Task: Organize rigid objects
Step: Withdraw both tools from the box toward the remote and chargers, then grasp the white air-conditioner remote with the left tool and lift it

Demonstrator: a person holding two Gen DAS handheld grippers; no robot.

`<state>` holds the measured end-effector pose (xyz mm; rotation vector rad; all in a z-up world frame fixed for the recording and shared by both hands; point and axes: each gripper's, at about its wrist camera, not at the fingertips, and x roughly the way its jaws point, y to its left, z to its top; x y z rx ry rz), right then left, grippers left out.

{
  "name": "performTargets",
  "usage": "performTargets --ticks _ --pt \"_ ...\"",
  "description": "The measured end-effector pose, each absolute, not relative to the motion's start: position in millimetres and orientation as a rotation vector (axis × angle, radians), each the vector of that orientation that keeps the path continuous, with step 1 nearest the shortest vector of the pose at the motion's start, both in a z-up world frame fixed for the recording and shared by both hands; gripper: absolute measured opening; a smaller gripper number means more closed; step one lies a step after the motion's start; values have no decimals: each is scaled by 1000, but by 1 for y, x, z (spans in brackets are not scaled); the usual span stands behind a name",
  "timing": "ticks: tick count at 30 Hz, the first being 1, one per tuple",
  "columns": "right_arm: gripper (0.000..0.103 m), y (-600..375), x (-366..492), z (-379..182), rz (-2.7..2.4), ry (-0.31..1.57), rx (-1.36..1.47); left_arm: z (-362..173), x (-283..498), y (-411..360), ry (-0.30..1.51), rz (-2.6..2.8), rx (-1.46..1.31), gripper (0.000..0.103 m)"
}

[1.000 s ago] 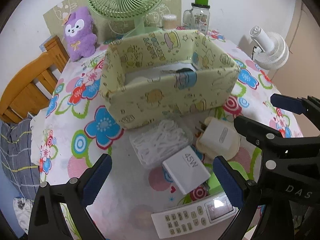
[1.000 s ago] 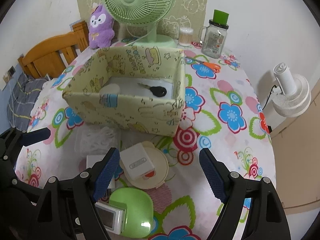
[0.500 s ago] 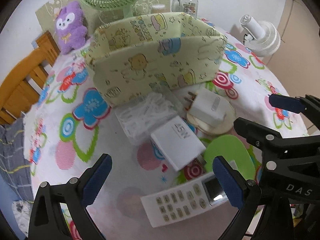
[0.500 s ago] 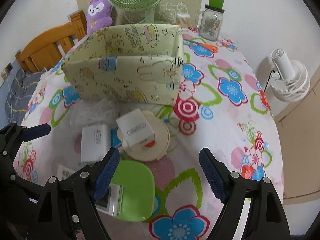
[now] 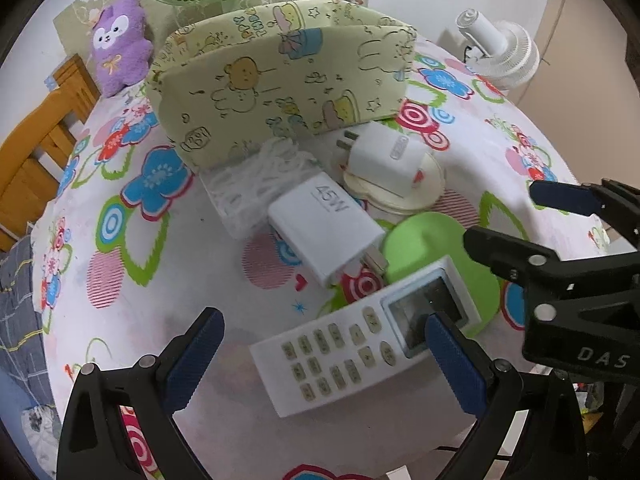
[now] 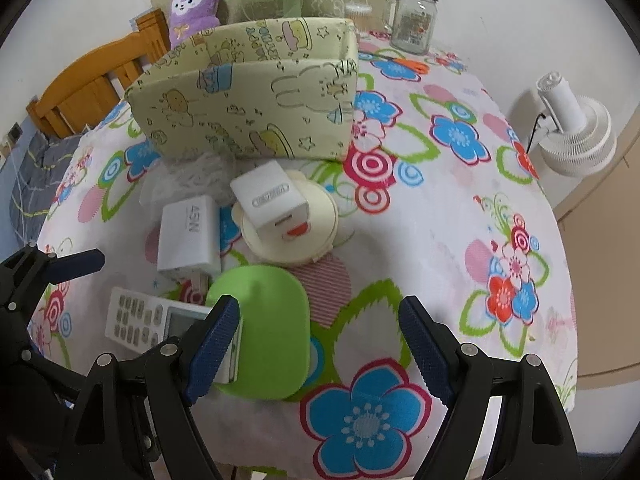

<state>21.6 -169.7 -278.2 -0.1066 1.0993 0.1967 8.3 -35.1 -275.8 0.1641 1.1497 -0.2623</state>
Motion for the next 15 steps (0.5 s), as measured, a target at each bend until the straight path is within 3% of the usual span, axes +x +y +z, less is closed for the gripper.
performTargets --ticks 15 --pt "84 -164 18 -285 196 1119 -95 -278 -8 -49 1120 -312 291 102"
